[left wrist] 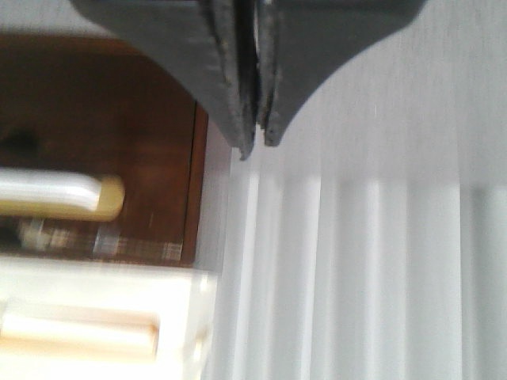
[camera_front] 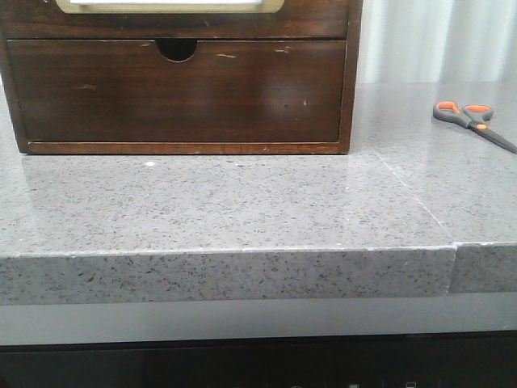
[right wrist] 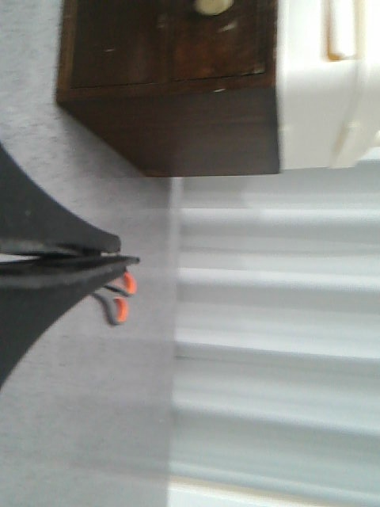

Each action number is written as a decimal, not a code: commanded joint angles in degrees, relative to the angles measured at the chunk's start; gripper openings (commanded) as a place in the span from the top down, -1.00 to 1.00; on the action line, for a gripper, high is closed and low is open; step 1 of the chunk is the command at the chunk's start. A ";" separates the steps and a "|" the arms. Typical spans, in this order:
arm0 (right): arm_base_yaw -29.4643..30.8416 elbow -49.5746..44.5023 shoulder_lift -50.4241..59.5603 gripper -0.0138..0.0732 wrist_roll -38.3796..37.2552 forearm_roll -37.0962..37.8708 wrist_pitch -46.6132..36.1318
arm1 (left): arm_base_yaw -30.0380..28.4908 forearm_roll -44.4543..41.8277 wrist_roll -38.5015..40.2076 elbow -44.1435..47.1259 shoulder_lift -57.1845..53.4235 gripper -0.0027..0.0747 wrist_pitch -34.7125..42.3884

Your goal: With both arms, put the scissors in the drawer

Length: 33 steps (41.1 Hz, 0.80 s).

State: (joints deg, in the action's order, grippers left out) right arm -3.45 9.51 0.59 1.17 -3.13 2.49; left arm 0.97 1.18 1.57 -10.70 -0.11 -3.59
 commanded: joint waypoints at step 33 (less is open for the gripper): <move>0.40 33.18 -38.95 0.84 0.24 4.23 27.99 | 0.14 0.61 0.40 -33.65 32.29 0.98 -28.68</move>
State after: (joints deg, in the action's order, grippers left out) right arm -3.45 40.64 -35.41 1.29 0.00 33.24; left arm 0.97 1.18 1.57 -42.72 29.81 -35.51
